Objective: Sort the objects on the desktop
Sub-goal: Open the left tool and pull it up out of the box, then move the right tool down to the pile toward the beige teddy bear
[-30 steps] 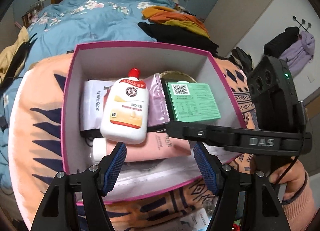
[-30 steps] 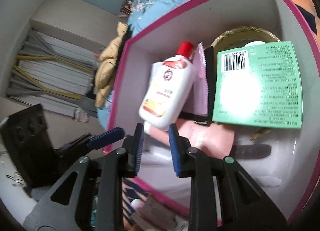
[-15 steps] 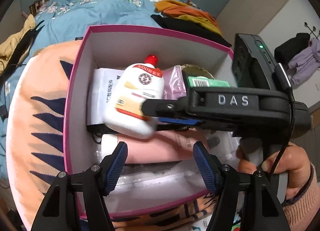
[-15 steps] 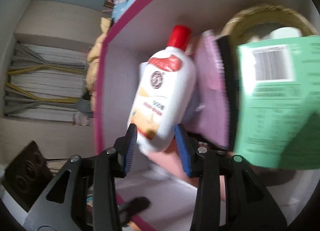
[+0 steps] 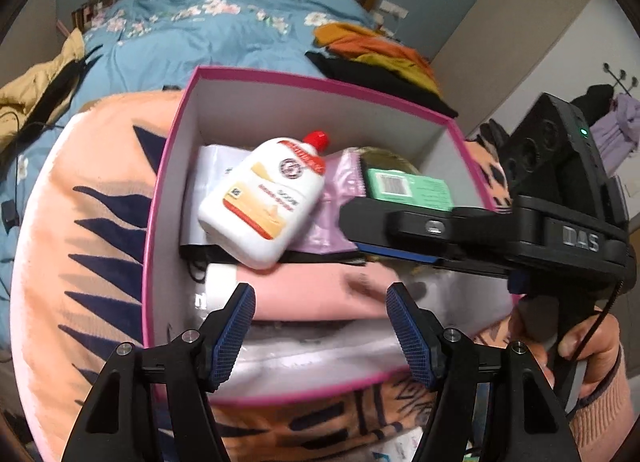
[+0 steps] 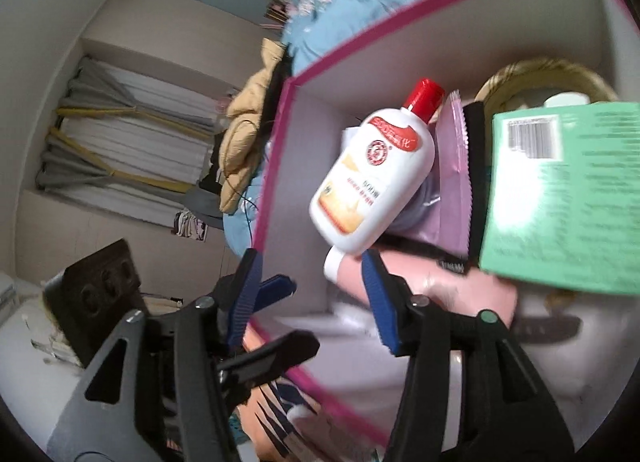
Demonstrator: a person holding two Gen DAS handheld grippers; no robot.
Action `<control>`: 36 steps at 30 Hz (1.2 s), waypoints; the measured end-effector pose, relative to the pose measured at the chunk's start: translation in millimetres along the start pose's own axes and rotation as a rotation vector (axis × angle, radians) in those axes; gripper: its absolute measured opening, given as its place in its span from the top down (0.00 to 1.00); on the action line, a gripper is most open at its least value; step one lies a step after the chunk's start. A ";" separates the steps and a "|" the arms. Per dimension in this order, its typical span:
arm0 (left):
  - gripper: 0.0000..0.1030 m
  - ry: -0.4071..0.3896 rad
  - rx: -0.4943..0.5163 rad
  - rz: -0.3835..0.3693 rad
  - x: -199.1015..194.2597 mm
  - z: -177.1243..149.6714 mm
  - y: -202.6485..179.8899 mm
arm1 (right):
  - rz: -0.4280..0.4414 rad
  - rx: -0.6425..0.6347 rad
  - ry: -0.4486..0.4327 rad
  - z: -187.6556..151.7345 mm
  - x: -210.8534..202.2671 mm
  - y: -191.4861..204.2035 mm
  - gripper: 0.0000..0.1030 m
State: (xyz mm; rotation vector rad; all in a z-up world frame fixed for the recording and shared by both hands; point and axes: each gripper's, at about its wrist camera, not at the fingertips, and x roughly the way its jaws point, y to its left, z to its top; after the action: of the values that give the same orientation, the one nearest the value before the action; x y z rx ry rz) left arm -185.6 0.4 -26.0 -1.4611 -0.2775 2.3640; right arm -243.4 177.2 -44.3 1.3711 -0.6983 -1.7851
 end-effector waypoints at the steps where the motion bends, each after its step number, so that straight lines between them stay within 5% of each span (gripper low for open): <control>1: 0.27 -0.008 0.004 -0.008 -4.6 -3.4 -4.0 | 0.005 -0.019 -0.008 -4.3 -8.0 3.7 0.42; 11: 0.27 -0.008 0.036 -0.095 -45.4 -59.6 -27.1 | -0.004 -0.208 -0.071 -83.3 -77.1 40.3 0.31; 19: 0.27 0.047 -0.012 -0.087 -64.4 -120.0 -18.1 | -0.080 -0.136 -0.127 -153.2 -122.9 20.1 0.28; 28: 0.27 0.081 -0.040 -0.061 -82.2 -168.5 -16.4 | -0.063 -0.112 -0.201 -202.9 -170.9 23.8 0.28; 36: 0.27 0.083 -0.030 -0.049 -92.5 -190.7 -25.1 | -0.076 -0.119 -0.169 -231.2 -168.9 26.4 0.28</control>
State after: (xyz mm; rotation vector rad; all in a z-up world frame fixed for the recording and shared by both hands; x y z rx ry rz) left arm 27.3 -15.6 -27.0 -1.5433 -0.3252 2.2640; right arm 7.2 309.1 5.5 1.1920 -0.6247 -1.9875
